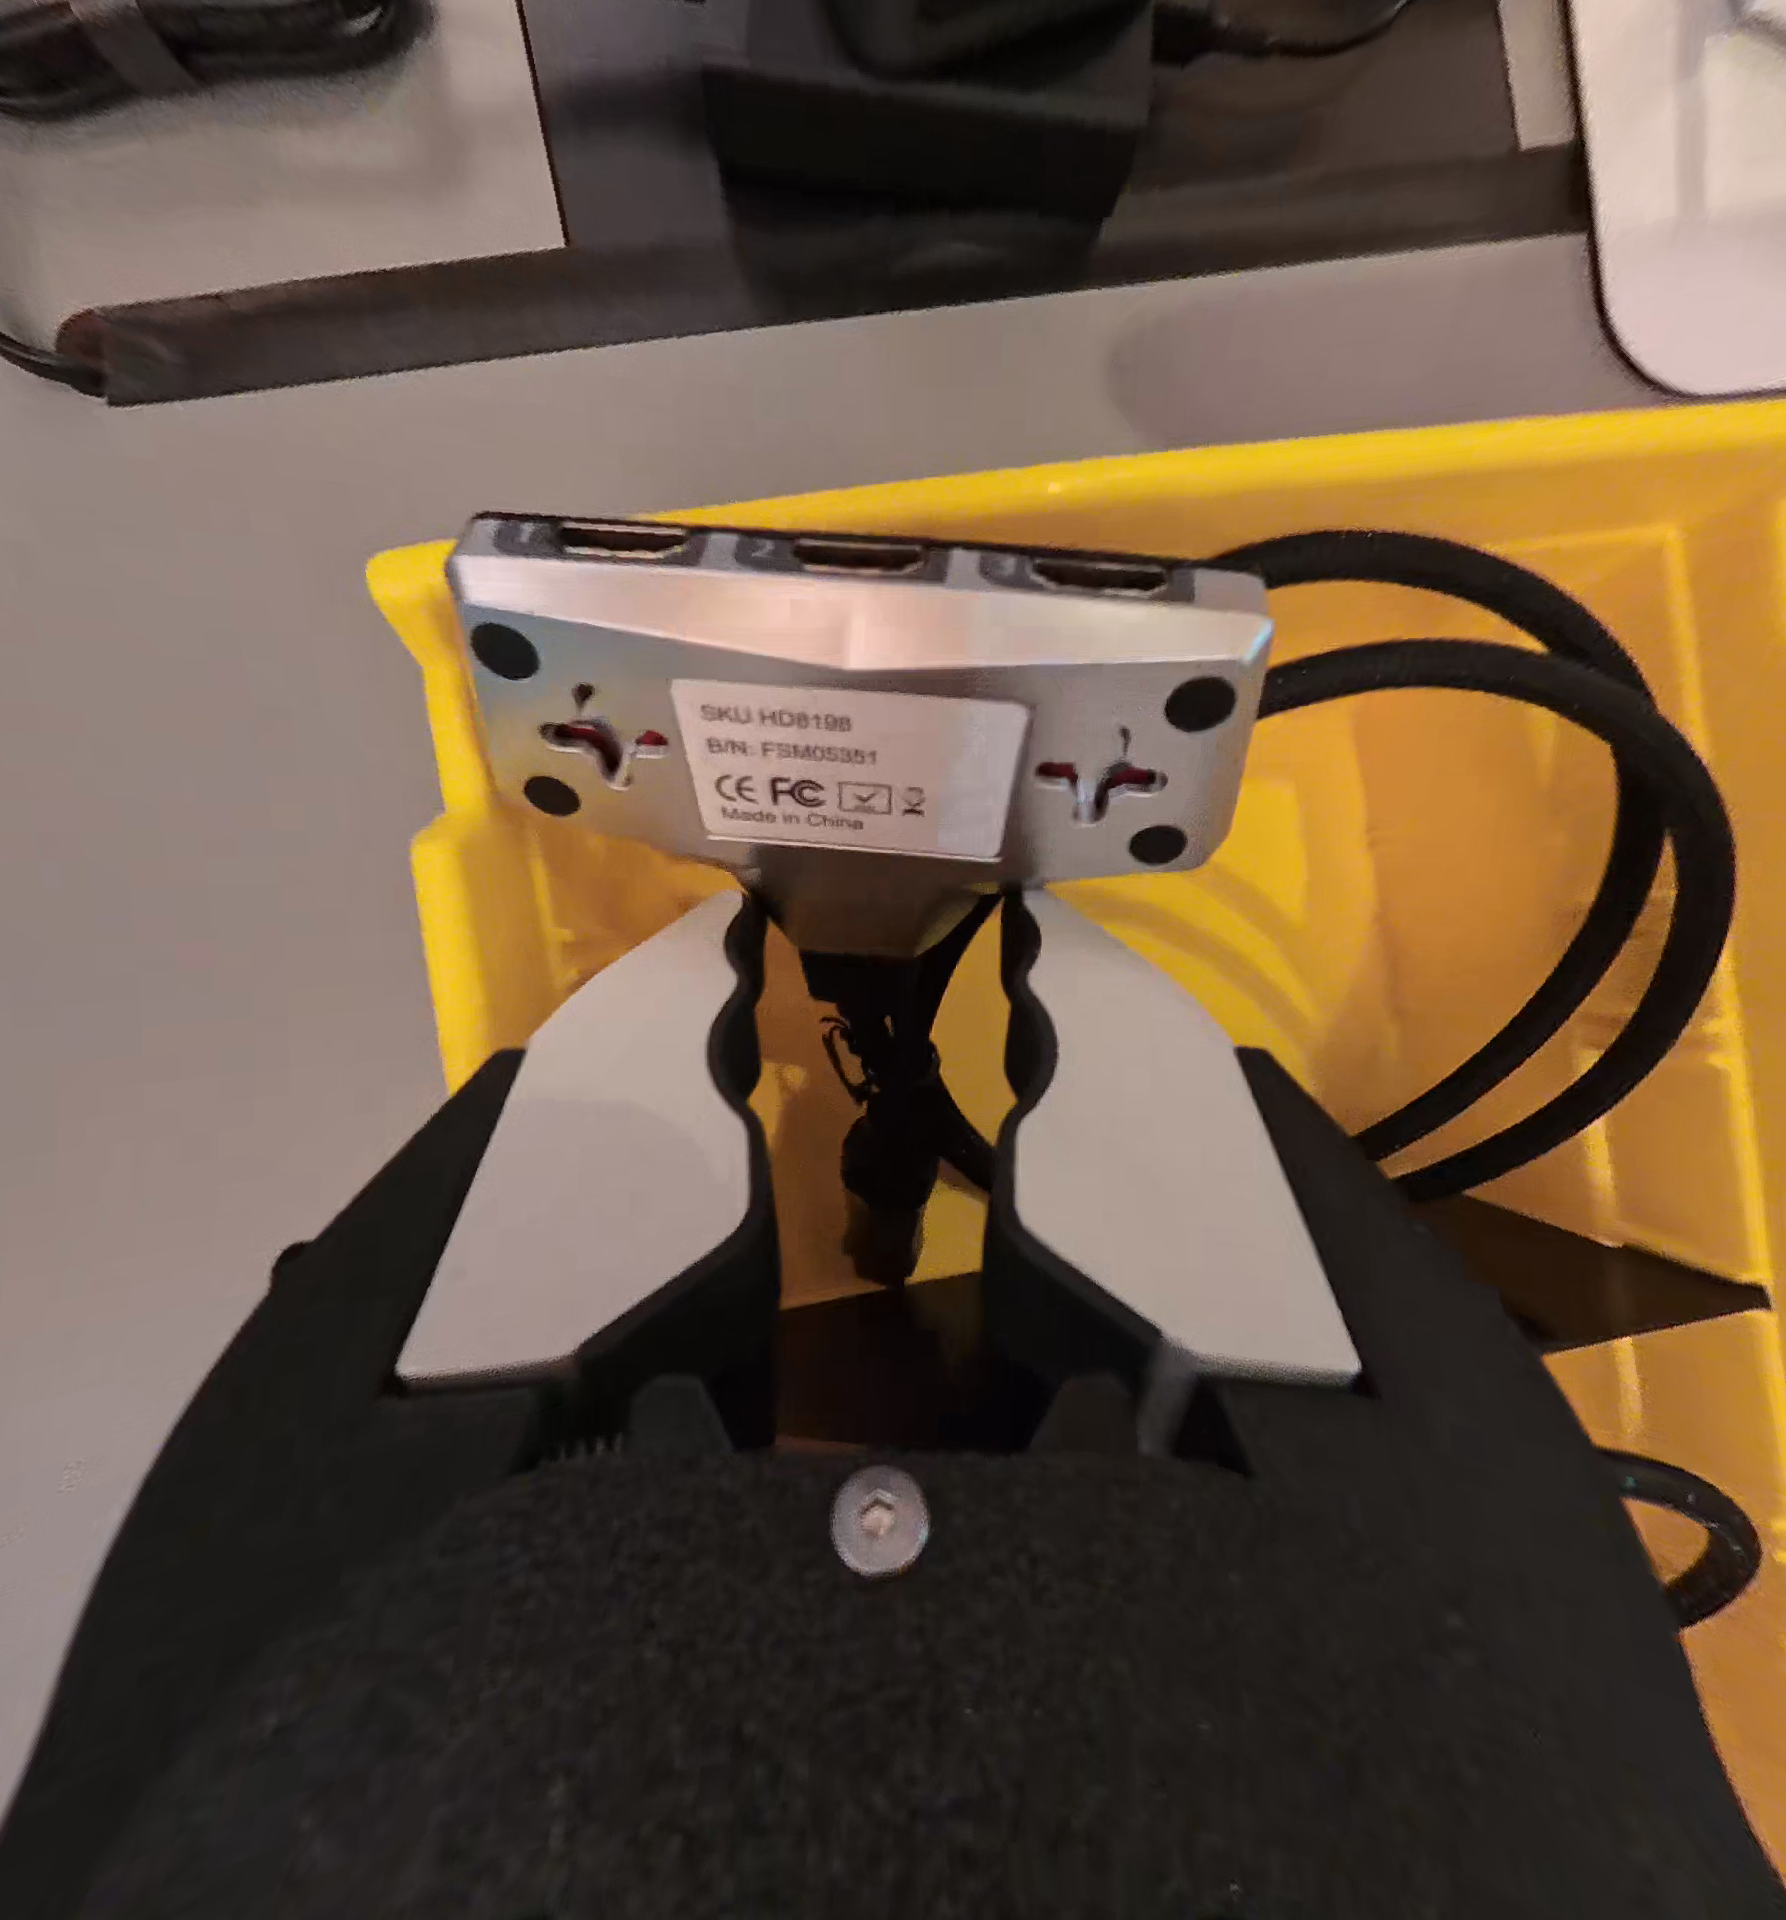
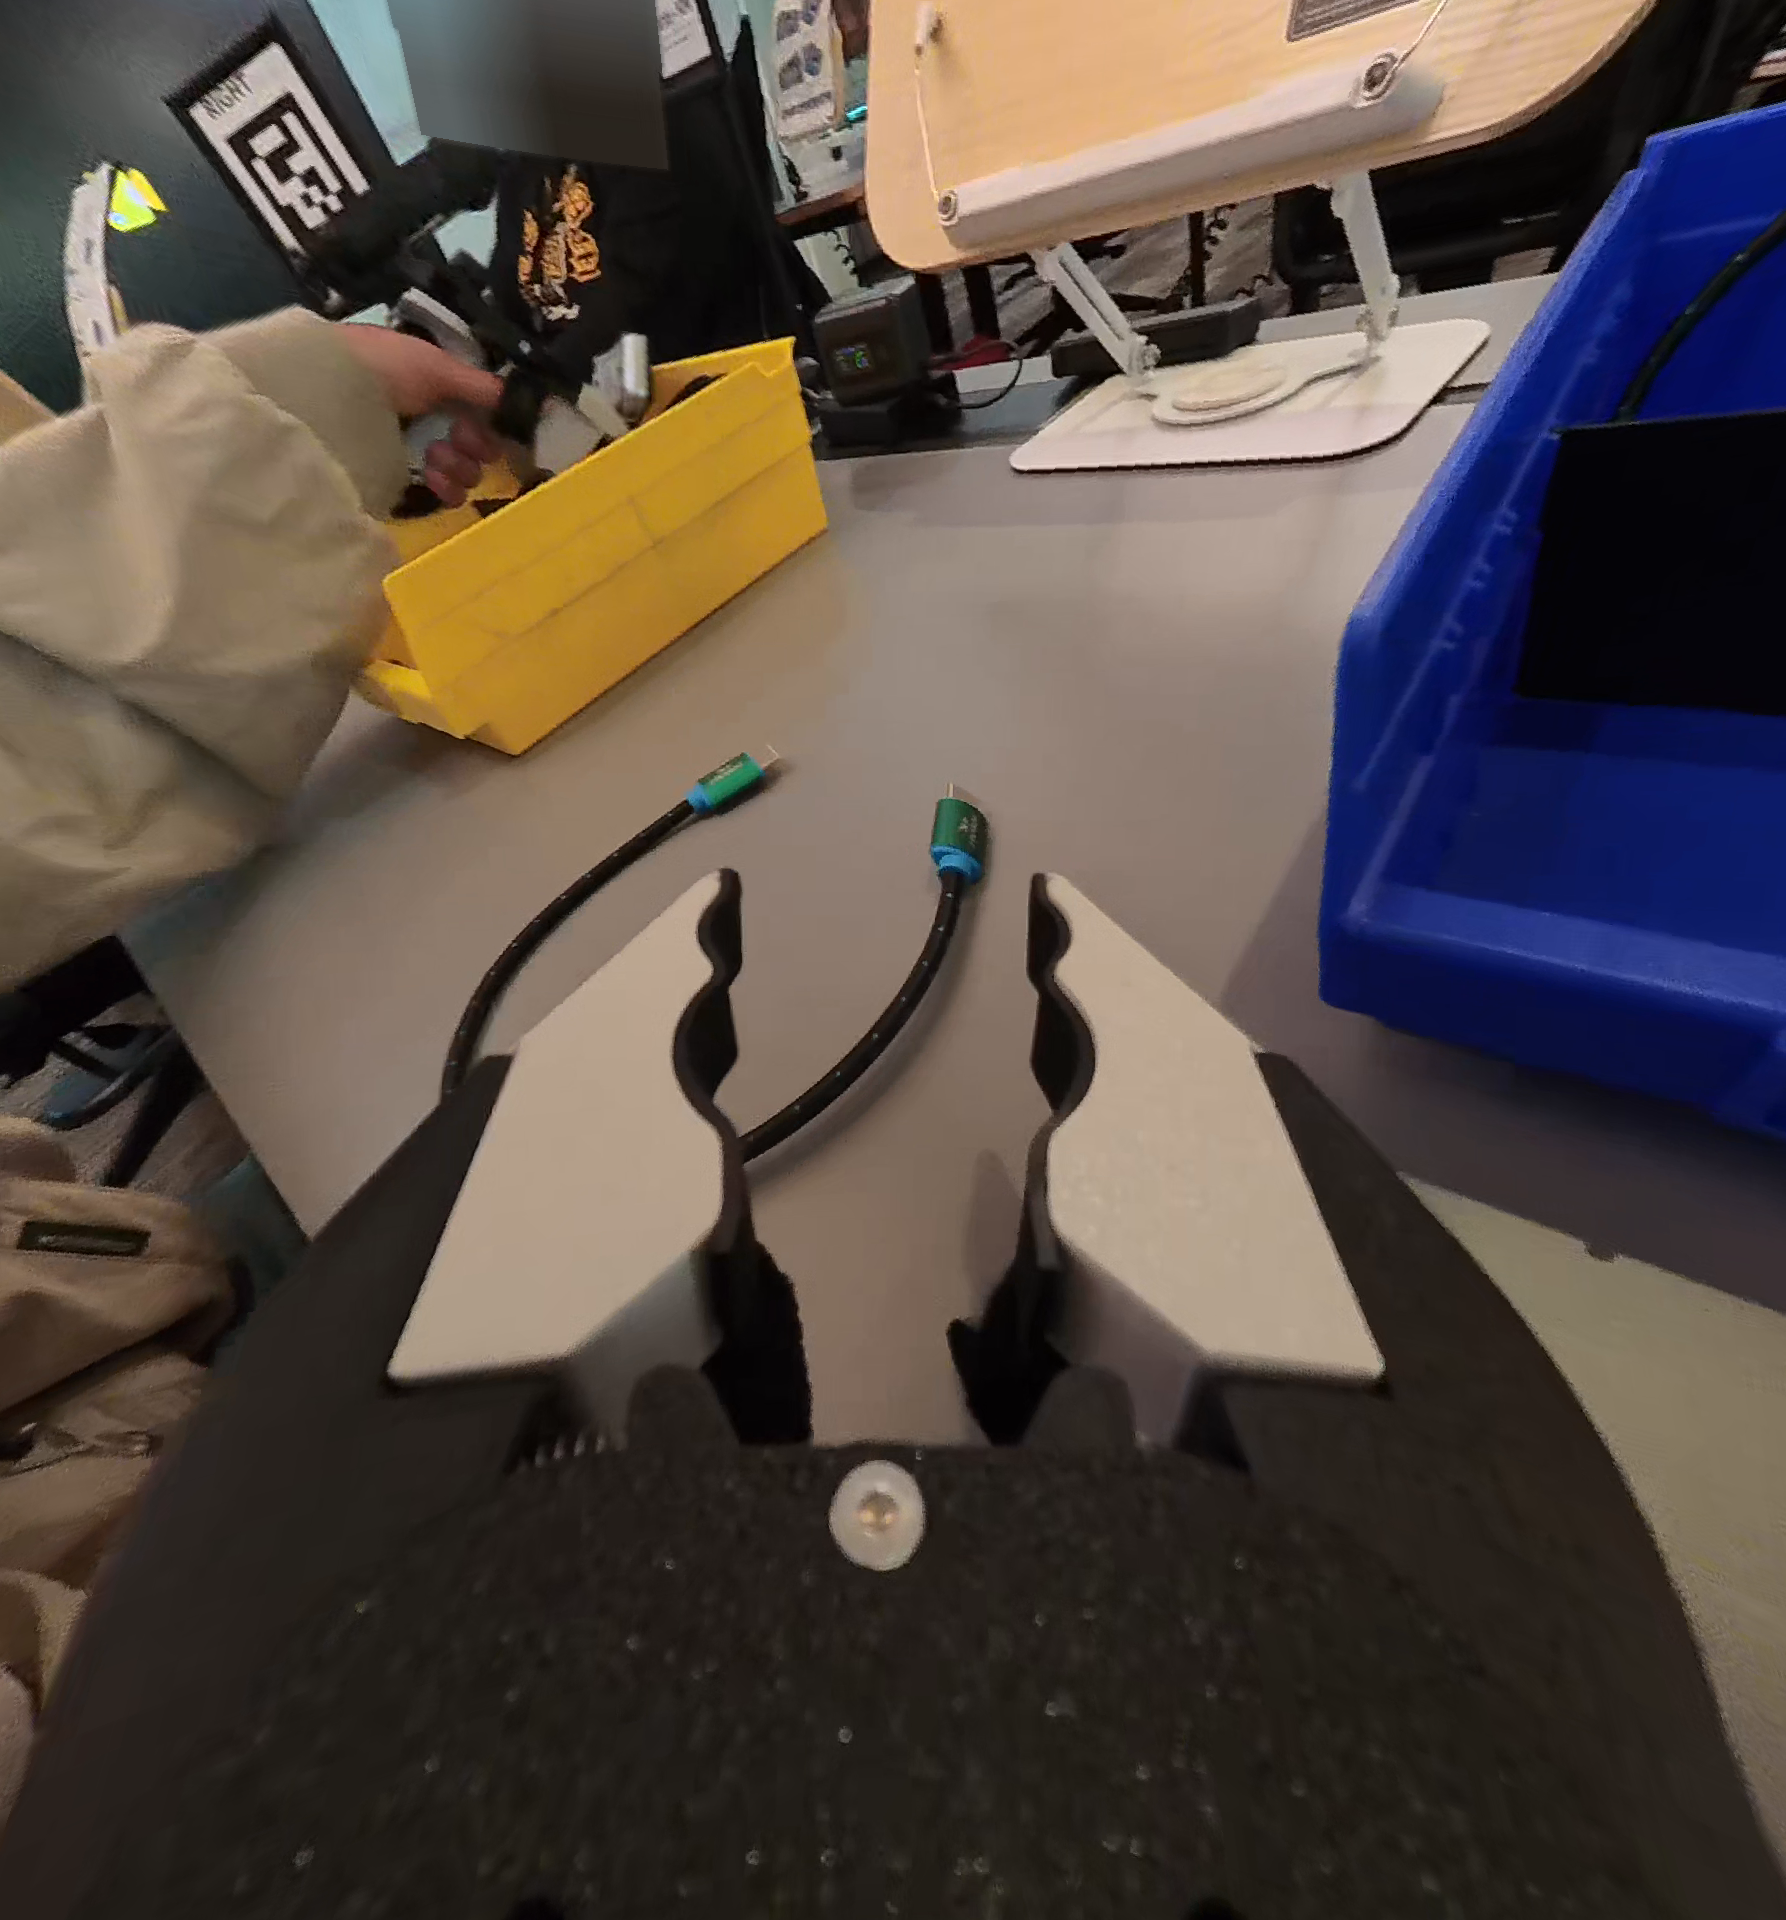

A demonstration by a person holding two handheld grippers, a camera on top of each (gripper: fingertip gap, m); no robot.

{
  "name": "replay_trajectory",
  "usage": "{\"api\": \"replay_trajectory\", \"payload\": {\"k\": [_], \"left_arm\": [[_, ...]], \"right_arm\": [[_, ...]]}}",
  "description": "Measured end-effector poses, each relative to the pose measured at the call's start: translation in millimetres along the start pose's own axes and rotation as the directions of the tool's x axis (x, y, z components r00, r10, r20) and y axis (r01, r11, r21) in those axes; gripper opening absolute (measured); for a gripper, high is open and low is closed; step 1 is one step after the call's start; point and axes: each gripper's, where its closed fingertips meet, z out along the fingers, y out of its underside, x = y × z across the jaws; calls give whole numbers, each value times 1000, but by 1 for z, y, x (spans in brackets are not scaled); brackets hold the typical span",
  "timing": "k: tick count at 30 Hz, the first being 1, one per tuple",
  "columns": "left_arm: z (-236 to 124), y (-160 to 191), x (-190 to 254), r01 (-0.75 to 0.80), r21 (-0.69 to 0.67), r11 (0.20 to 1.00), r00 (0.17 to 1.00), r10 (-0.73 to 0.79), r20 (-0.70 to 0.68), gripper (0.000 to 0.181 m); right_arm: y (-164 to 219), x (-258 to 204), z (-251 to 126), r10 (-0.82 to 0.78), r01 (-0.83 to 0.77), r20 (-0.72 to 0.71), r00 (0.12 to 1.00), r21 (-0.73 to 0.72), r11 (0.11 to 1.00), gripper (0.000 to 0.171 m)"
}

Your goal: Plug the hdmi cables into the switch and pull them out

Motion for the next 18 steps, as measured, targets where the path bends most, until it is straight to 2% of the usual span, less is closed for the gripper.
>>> {"api": "replay_trajectory", "payload": {"k": [3, 6, 9, 11, 13, 18], "left_arm": [[4, 0, 0, -20, 10, 1000, 999, 20, 27, 46], [14, 11, 0, -114, -60, 992, 988, 120, 101, 60], [16, 14, -8, -162, -100, 982, 962, 180, 205, 50], [17, 15, -8, -172, -113, 979, 962, 191, 194, 42], [16, 13, -5, -172, -80, 982, 971, 183, 155, 35], [-4, 2, -8, -226, 43, 973, 947, 209, 245, 33]], "right_arm": [[0, -5, -1, 12, -12, 39, 999, 0, 1000, 54], [0, -15, 1, 12, -12, 86, 996, -1, 1000, 53], [4, -21, 5, -8, 10, 103, 995, -26, 1000, 53], [6, -23, 6, -20, 24, 107, 994, -35, 999, 52], [7, -23, 7, -23, 28, 107, 994, -38, 999, 51], [5, -21, 6, 1, 3, 107, 994, -31, 1000, 49]]}}
